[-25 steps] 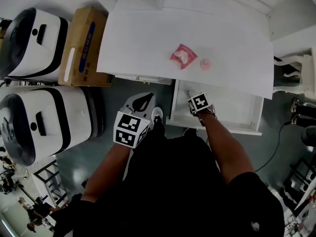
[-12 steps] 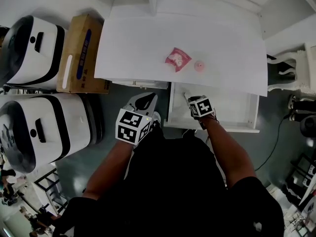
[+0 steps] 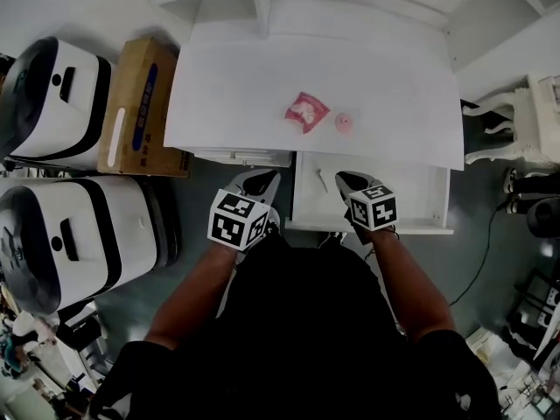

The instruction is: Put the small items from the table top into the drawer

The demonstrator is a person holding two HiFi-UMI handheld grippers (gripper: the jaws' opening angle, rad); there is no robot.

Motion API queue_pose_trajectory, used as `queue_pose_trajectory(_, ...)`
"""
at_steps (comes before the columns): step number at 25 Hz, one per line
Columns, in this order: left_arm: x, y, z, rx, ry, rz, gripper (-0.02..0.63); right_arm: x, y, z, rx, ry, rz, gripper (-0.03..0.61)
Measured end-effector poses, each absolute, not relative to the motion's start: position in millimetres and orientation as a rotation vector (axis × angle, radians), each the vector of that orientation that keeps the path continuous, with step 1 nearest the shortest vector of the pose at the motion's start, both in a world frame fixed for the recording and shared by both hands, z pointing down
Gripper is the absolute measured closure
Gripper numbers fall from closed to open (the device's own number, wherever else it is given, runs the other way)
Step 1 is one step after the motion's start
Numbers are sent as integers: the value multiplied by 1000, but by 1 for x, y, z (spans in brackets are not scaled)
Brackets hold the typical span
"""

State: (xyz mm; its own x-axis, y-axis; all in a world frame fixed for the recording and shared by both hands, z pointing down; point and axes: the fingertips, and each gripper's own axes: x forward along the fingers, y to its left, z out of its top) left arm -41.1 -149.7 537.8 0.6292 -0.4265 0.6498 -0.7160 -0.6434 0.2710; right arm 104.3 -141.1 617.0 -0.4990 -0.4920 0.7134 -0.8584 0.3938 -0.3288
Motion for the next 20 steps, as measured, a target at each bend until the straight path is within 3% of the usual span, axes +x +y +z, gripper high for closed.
queue_pose_trajectory(8,-26,-150,531,2405,-850,743,603,114,-141,543,1284,-2242,869,546)
queue_pose_trajectory(20,-13,-153,519,2451,-828,746,603,130,-141,541,1343,-2219,838,546)
